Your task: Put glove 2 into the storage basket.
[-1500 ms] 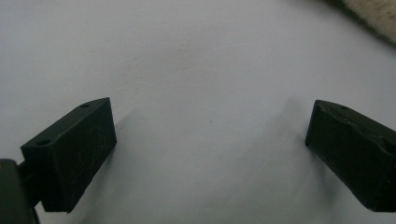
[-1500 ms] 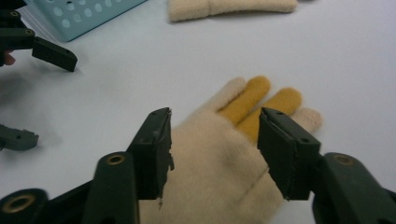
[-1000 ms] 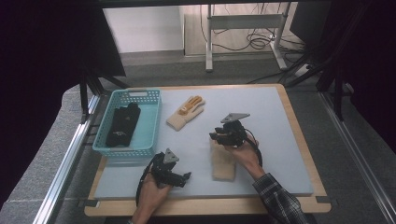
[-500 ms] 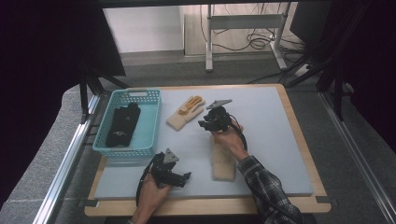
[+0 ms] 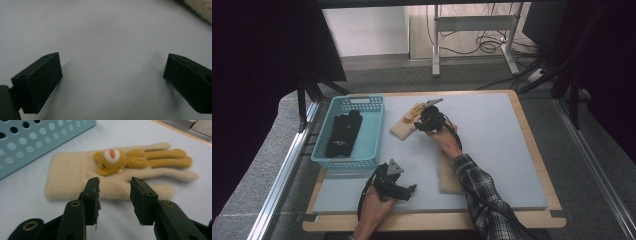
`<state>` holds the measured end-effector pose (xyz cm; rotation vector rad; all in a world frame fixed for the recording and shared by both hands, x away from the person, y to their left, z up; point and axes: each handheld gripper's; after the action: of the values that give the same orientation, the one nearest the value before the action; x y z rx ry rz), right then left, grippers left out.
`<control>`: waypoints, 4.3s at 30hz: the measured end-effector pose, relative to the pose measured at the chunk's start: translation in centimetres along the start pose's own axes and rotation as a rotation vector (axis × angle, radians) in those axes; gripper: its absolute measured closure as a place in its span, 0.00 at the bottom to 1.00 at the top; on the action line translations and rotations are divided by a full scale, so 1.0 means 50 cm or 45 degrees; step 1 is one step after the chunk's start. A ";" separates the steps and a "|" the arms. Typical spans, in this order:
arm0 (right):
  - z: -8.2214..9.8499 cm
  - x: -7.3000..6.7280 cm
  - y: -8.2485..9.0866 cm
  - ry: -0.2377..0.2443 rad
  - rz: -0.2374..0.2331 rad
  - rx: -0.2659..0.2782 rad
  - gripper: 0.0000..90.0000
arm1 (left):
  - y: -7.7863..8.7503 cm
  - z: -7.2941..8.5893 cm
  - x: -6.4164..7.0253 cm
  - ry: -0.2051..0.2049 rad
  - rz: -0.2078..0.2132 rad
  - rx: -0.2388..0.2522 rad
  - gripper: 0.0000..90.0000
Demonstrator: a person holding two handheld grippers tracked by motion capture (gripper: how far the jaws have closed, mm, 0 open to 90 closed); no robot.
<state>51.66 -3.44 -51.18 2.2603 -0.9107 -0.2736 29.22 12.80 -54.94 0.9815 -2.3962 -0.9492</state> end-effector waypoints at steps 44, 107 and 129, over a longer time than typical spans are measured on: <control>-0.052 -0.024 0.148 0.102 -0.044 0.042 0.95 | 0.000 0.000 0.000 0.002 0.000 -0.004 0.02; 0.160 -0.080 0.375 0.163 -0.222 0.055 0.70 | 0.000 0.000 0.000 0.000 -0.002 0.002 0.02; 0.219 0.023 0.299 -0.267 0.100 0.004 0.54 | 0.000 0.000 0.000 0.000 -0.001 0.001 0.02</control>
<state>39.90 -17.71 -49.44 2.2218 -1.1055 -0.4809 29.23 12.79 -54.96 0.9833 -2.3966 -0.9488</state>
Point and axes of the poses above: each handheld gripper's, and its own axes: y roughly backward along the jaws, z roughly out of its underside, x roughly to its right, and after that the axes turned 4 degrees about z, right-handed
